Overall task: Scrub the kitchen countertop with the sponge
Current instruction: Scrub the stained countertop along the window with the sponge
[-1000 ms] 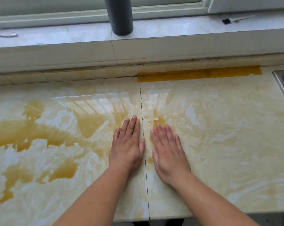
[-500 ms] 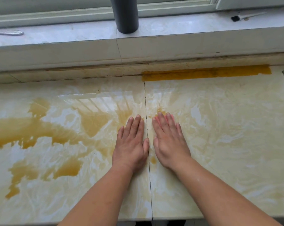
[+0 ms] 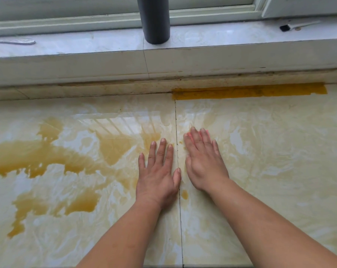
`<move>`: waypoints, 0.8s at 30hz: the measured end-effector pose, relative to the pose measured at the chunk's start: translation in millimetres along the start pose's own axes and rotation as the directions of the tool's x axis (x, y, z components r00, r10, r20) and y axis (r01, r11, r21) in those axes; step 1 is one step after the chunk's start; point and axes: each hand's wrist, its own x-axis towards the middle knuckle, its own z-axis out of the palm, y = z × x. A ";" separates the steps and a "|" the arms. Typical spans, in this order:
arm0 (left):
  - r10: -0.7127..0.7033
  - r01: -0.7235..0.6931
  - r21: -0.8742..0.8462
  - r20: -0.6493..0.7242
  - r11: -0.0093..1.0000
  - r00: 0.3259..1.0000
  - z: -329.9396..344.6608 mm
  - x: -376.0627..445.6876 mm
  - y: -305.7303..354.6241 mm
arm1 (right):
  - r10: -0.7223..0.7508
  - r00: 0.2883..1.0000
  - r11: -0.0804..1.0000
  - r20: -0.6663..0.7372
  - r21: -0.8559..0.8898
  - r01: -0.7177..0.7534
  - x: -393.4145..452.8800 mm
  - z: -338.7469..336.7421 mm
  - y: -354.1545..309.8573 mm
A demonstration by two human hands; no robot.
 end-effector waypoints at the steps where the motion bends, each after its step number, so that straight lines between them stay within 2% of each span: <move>1: 0.000 0.000 0.001 0.004 1.000 1.000 0.1 -0.2 0.0 | -0.002 1.000 1.000 0.000 0.004 0.002 -6.2 1.1 0.3; 4: 0.003 -0.003 0.011 0.001 1.000 1.000 0.9 -0.4 0.0 | -0.043 0.999 0.999 -0.032 -0.003 0.043 -50.3 13.6 4.6; 7: 0.008 -0.008 0.013 0.003 1.000 1.000 2.1 -0.3 0.0 | -0.044 0.999 0.999 -0.006 0.013 0.044 -67.3 17.2 11.9; 14: 0.002 -0.002 0.014 0.000 1.000 1.000 2.2 0.6 -0.5 | 0.183 0.983 0.972 -0.028 0.153 -0.176 51.2 -19.9 -1.5; 16: 0.005 -0.005 0.014 0.002 1.000 1.000 1.6 0.2 -0.4 | 0.133 0.991 0.985 -0.026 0.111 -0.129 51.2 -19.3 -2.0; 20: 0.009 -0.009 0.010 0.009 1.000 1.000 -0.2 -0.6 0.8 | -0.037 0.999 0.998 -0.039 0.055 0.039 -11.8 -0.5 4.2; 24: 0.008 -0.009 0.011 0.014 1.000 1.000 -0.2 -1.1 0.8 | -0.008 1.000 0.998 -0.004 0.069 0.009 -3.6 -1.4 5.5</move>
